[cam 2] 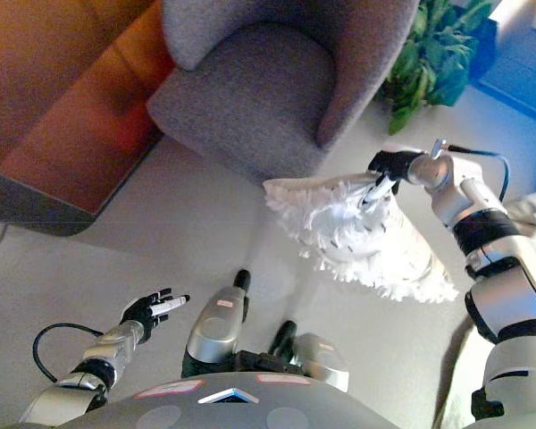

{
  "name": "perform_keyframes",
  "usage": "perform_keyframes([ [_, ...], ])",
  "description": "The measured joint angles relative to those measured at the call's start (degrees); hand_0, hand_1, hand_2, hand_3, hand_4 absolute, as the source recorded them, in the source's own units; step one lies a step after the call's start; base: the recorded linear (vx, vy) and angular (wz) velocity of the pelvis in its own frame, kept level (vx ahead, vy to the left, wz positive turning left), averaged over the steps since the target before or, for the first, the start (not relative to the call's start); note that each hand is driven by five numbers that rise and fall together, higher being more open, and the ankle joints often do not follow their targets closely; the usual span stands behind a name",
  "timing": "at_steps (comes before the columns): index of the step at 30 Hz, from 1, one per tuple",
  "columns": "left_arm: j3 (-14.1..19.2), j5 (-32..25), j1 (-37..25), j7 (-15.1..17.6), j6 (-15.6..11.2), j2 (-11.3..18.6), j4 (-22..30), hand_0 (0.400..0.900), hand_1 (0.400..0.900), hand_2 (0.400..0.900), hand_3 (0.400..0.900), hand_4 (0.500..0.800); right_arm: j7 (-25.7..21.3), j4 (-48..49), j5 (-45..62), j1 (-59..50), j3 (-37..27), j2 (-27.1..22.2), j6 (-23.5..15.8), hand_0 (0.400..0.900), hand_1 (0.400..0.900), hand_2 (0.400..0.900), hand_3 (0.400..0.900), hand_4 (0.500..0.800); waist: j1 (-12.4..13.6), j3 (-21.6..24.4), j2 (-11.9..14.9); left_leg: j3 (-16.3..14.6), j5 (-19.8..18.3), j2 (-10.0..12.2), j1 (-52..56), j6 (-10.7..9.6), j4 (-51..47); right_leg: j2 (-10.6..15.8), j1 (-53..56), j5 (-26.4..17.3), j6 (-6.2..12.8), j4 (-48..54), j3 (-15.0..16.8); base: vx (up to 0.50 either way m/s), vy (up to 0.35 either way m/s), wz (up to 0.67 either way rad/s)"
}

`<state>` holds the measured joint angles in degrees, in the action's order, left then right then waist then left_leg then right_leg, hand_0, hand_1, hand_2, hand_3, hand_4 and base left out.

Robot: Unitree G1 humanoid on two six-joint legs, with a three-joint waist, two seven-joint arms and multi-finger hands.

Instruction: Pick up the pillow and put it on the sofa.

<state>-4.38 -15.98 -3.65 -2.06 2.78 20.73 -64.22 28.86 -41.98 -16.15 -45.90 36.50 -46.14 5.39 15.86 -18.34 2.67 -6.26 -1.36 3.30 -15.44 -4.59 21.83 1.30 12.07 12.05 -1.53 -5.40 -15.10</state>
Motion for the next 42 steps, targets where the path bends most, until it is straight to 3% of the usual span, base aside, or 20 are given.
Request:
perform_keyframes([
  [3,-0.5,0.1,0.3,0.2,1.5,-0.2,-1.5,0.900,0.900,0.900,0.900,0.800,0.2,0.1,-0.3,0.1,-0.8,-0.4,-0.8,0.400,0.400,0.400,0.400,0.500,0.2,1.3,0.6,-1.4,1.8,-2.0,0.4,3.9,-8.4,-0.3,2.0,0.8,0.81,1.7,2.4,0.35,0.156,0.06],
  [5,-0.5,0.1,0.7,0.2,2.0,-0.5,-3.7,0.900,0.900,0.900,0.900,0.800,0.5,0.1,-0.4,0.8,-0.8,-0.3,-1.5,0.400,0.400,0.400,0.400,0.500,0.0,2.7,1.1,-0.5,7.9,-3.2,3.9,8.0,-14.6,0.0,2.5,2.0,2.81,-1.0,2.2,0.33,0.131,-0.09],
  [9,-0.6,0.6,1.5,-0.5,1.0,-0.1,-3.1,0.900,0.900,0.900,0.900,0.800,0.9,-0.2,-0.3,2.6,-0.9,0.3,-2.8,0.400,0.400,0.400,0.400,0.500,-1.0,5.3,2.9,-0.6,5.9,-4.6,9.5,10.0,-17.6,5.5,-5.2,1.3,6.83,-25.5,2.4,0.29,0.039,0.16],
  [10,-0.9,0.6,1.5,-0.5,0.5,0.1,-2.8,0.900,0.900,0.900,0.900,0.800,1.0,-0.1,-0.2,2.7,-0.9,0.5,-3.6,0.400,0.400,0.400,0.400,0.500,-1.7,6.1,2.6,0.3,6.0,-4.7,10.8,10.3,-19.1,6.5,-6.2,1.3,6.91,-27.9,2.2,0.26,-0.165,0.30],
  [13,-0.9,0.6,0.3,-0.9,0.0,0.3,-2.7,0.900,0.900,0.900,0.900,0.800,1.0,-0.2,-0.1,2.6,-2.9,0.7,-4.4,0.400,0.400,0.400,0.400,0.500,-1.9,6.8,1.2,4.0,6.7,-4.3,14.6,9.8,-22.5,9.7,-6.9,1.1,7.38,-17.2,-1.5,0.21,-0.286,0.59],
  [15,-1.2,0.6,-0.2,-0.9,-0.1,0.6,-2.8,0.900,0.900,0.900,0.900,0.800,0.9,-0.1,0.0,2.5,-3.1,0.6,-5.0,0.400,0.400,0.400,0.400,0.500,-3.7,7.3,0.8,7.6,6.0,-4.4,15.4,9.0,-23.2,10.8,-8.7,-1.3,10.17,-8.1,-0.9,0.16,-0.347,1.04],
  [16,-1.2,0.6,-0.3,-0.9,0.0,0.8,-2.8,0.900,0.900,0.900,0.900,0.800,0.9,0.0,0.1,2.5,-3.1,0.6,-5.6,0.400,0.400,0.400,0.400,0.500,-5.3,7.4,0.6,9.5,5.7,-4.4,15.4,9.3,-23.3,11.2,-9.6,-4.6,12.05,-2.4,0.3,0.11,-0.211,0.78],
  [17,-1.2,0.6,-0.4,-0.9,0.0,0.9,-2.8,0.900,0.900,0.900,0.900,0.800,1.0,-0.1,0.1,2.5,-3.1,0.5,-5.7,0.400,0.400,0.400,0.400,0.500,-6.5,7.4,0.6,11.0,5.8,-4.6,15.4,9.3,-23.4,11.7,-10.7,-7.8,12.55,1.5,1.0,0.14,-0.200,0.72],
  [20,-0.9,0.7,0.6,-0.8,0.4,1.2,-2.3,0.900,0.900,0.900,0.900,0.800,1.7,-0.5,0.8,2.7,-2.8,-0.6,-4.6,0.400,0.400,0.400,0.400,0.500,-7.7,7.6,1.1,15.6,5.8,-5.2,16.0,7.7,-23.5,12.5,-11.6,-14.4,11.25,7.2,1.3,0.16,-0.163,0.48],
  [21,-0.4,0.8,1.1,-0.9,0.4,1.4,-2.4,0.900,0.900,0.900,0.900,0.800,1.9,-1.6,1.9,2.7,-2.7,-0.9,-4.6,0.400,0.400,0.400,0.400,0.500,-7.3,8.1,1.8,15.6,5.4,-5.4,16.2,7.1,-23.7,12.4,-10.4,-16.1,10.45,9.2,-0.3,0.20,-0.055,0.28],
  [22,0.3,1.9,1.9,-0.9,0.5,2.0,-2.4,0.900,0.900,0.900,0.900,0.800,2.2,-3.2,3.0,2.6,-2.6,-1.0,-4.7,0.400,0.400,0.400,0.400,0.500,-7.0,8.9,3.5,14.1,5.0,-5.7,16.2,6.2,-23.8,12.3,-8.8,-18.4,8.99,10.1,-1.1,0.20,-0.031,0.27],
  [23,1.1,2.8,2.3,-0.8,0.0,2.6,-4.0,0.900,0.900,0.900,0.900,0.800,3.2,-6.3,4.0,1.7,-2.1,-0.8,-6.0,0.400,0.400,0.400,0.400,0.500,-5.7,9.2,5.6,12.0,4.6,-6.3,16.7,5.0,-23.9,12.7,-6.5,-19.8,8.97,10.5,-2.5,0.21,-0.020,0.32],
  [24,2.7,2.9,2.7,-0.2,-0.5,1.7,-5.1,0.900,0.900,0.900,0.900,0.800,3.8,-10.1,4.7,-0.5,-0.6,-0.5,-6.3,0.400,0.400,0.400,0.400,0.500,-3.9,9.3,5.0,10.9,3.5,-4.9,16.6,3.8,-22.7,11.9,-6.3,-18.8,9.59,10.4,-2.9,0.16,-0.023,0.31],
  [27,2.7,4.0,6.2,-0.4,0.2,1.1,-5.9,0.900,0.900,0.900,0.900,0.800,7.3,-13.0,7.1,-4.8,2.3,-1.0,-6.3,0.400,0.400,0.400,0.400,0.500,-2.6,9.9,3.9,10.9,2.9,-1.3,15.1,1.4,-21.8,8.5,-6.1,-17.4,7.55,10.4,-4.5,0.11,-0.014,0.34],
  [29,2.7,4.5,7.9,-0.7,0.2,0.6,-7.4,0.900,0.900,0.900,0.900,0.800,8.5,-13.6,8.0,-7.2,3.9,-1.1,-6.0,0.400,0.400,0.400,0.400,0.500,-2.1,9.9,3.8,11.0,3.2,0.0,14.7,0.5,-22.0,7.2,-5.9,-16.8,6.80,10.4,-6.0,0.07,0.004,0.27],
  [35,3.0,4.9,8.6,-1.2,-0.5,-0.6,-7.8,0.900,0.900,0.900,0.900,0.800,10.1,-14.2,11.2,-12.2,4.0,-0.7,-2.3,0.400,0.400,0.400,0.400,0.500,0.7,10.0,3.9,12.2,4.0,0.3,14.2,-0.2,-22.5,6.8,-5.2,-15.4,6.25,10.4,-7.9,0.08,0.033,0.16],
  [42,3.0,4.9,8.1,-0.9,-1.1,-0.5,-7.3,0.900,0.900,0.900,0.900,0.800,9.9,-14.3,15.1,-14.9,3.8,-0.2,1.7,0.400,0.400,0.400,0.400,0.500,1.8,10.1,4.1,11.7,4.9,0.2,13.7,0.0,-22.6,7.1,-4.9,-15.1,6.51,10.3,-9.0,0.10,0.016,0.07],
])
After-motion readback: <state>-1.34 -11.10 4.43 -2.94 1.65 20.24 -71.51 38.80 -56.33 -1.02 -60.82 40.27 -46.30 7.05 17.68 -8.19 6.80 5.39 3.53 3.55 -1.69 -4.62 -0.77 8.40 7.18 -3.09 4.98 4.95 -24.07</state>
